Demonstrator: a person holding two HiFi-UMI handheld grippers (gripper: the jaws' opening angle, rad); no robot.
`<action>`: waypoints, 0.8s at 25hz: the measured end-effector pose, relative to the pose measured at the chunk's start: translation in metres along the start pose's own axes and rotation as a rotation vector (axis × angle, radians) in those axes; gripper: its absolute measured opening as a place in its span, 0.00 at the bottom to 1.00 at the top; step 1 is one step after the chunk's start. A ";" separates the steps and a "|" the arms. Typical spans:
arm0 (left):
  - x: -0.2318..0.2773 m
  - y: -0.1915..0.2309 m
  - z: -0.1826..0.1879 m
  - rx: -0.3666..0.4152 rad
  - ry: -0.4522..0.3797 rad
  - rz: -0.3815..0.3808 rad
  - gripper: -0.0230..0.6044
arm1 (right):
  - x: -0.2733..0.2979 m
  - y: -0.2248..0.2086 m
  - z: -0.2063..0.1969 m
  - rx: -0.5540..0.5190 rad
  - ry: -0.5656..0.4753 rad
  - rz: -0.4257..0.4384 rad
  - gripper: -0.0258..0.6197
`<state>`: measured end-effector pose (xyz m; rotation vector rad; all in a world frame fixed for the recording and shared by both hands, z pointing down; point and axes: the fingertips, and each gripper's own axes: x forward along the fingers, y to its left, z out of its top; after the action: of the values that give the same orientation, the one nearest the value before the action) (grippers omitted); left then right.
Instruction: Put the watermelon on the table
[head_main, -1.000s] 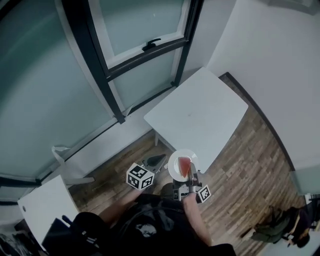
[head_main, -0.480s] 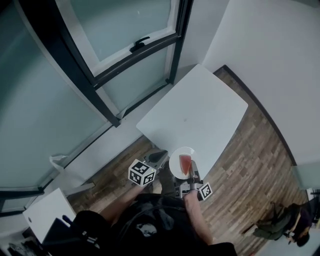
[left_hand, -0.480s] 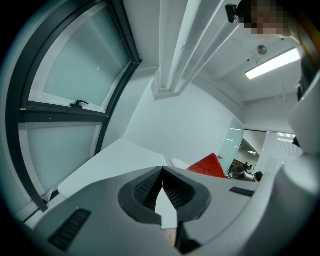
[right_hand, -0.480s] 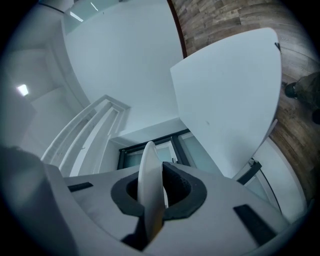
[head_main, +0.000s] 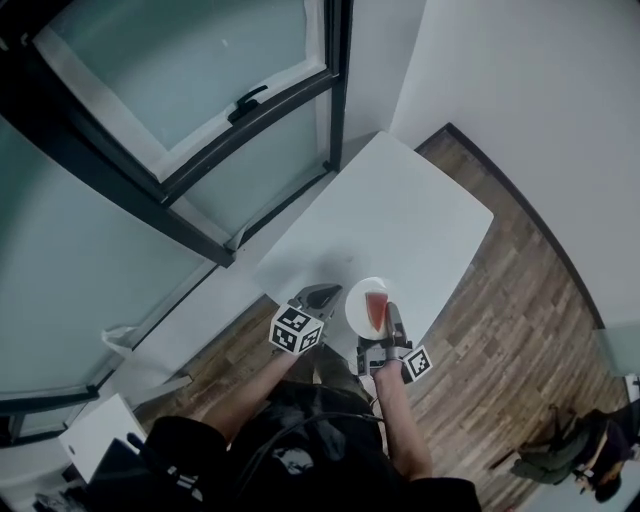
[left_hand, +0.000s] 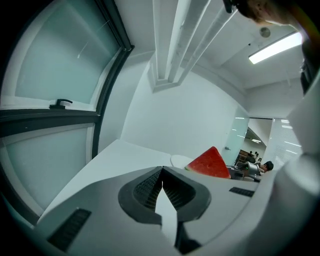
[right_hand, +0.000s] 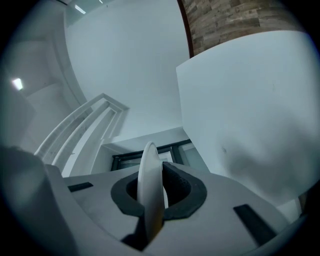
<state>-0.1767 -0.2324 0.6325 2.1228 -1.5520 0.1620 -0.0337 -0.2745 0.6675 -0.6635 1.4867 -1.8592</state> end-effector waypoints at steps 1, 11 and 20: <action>0.012 0.002 0.002 0.008 0.003 0.001 0.05 | 0.005 -0.001 0.013 -0.007 -0.012 -0.004 0.08; 0.132 -0.005 -0.013 0.076 0.132 -0.167 0.05 | 0.025 -0.043 0.146 -0.010 -0.297 -0.064 0.08; 0.235 -0.012 -0.019 0.091 0.206 -0.304 0.05 | 0.032 -0.093 0.247 -0.040 -0.518 -0.075 0.08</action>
<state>-0.0809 -0.4231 0.7344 2.3007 -1.1108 0.3387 0.1102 -0.4442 0.8134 -1.1327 1.1692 -1.5516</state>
